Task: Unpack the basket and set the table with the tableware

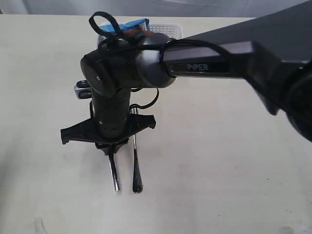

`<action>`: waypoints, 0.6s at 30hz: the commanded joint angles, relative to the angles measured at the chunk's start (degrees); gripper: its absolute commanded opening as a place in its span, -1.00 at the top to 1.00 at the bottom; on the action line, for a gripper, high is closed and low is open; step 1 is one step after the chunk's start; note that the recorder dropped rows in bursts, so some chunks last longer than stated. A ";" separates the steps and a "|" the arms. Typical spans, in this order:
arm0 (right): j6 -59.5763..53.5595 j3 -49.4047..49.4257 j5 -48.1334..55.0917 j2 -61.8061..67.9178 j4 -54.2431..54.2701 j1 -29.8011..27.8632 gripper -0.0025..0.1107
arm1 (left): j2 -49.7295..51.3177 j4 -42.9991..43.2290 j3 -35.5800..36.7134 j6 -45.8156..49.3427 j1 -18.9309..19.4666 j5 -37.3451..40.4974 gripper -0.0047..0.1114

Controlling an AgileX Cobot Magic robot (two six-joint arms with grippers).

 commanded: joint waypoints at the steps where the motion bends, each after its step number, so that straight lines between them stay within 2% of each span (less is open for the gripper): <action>1: 4.85 3.28 -2.68 -3.88 -1.23 0.08 0.96 | -0.22 -0.02 0.11 0.07 -0.19 -0.52 0.91; 9: 9.20 10.84 -10.14 -5.13 1.37 0.26 0.96 | -0.22 -0.02 0.11 0.07 -0.19 -0.52 0.91; 18: 9.20 10.96 -13.04 -5.23 0.94 0.26 0.96 | -0.22 -0.02 0.11 0.07 -0.19 -0.52 0.91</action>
